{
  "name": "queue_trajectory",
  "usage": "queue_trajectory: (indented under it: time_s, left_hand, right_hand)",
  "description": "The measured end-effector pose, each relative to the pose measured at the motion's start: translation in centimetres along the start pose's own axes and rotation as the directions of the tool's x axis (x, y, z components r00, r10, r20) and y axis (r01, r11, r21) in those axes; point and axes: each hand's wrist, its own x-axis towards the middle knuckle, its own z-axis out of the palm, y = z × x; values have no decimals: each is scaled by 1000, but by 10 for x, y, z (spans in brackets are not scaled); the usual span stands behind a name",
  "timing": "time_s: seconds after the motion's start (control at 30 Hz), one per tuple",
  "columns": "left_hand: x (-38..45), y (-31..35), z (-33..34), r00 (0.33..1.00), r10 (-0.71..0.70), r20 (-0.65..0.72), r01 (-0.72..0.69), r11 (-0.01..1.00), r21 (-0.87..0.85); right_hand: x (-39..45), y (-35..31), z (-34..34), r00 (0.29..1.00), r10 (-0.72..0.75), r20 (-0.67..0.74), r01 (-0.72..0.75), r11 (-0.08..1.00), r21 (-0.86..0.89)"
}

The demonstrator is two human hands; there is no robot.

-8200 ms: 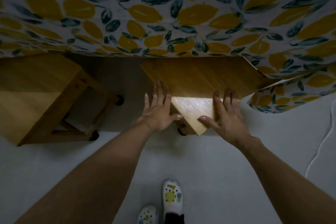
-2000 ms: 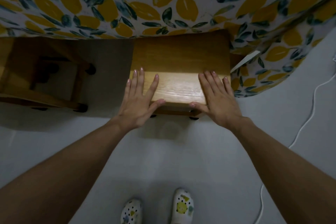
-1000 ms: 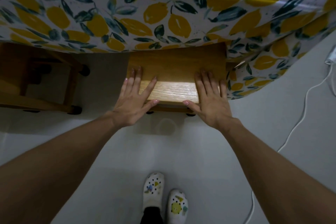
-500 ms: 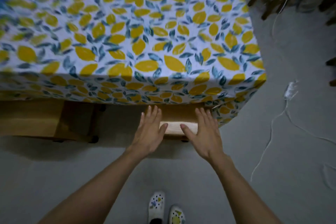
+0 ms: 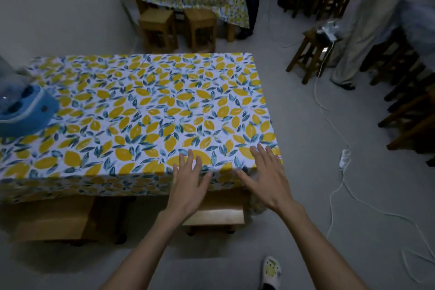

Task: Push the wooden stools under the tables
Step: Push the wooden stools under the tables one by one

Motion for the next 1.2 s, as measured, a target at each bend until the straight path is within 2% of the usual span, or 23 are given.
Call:
queue_trajectory:
  time_s: [0.13,0.27,0.4,0.6,0.83,1.07,1.2]
  left_hand:
    - [42,38,20,998,-46,-42,44,998,-54]
    - [103,92,42,986,-133,-96,126,989,-74]
    - [160,159,60,946,-281,-163,241,943,-228]
    - [258,221,74,913,-340,-227,300,934,-195]
    - [383,249,71,861,-403,-309,347,911,-221]
    - [549,249,51,817,-479,-322,397,872,-288]
    - [634,246,28,800,-497,-337,423,865,-271]
  right_hand:
    - [47,50,-37,1000,-17,26,17,1000,24]
    - [113,104,-84,994,-94,56,95,995,-17]
    - [184,150,-139,973,-195,122,201,979,-36]
    - [297,193,-195,939,-322,122,326,945,-13]
    - [428,220,-214,896,-406,180,413,911,-1]
    - [612,236,-234,805,-499,322,570,801,-182]
    - [711,226,-246,783,-522,337,598,781,-178]
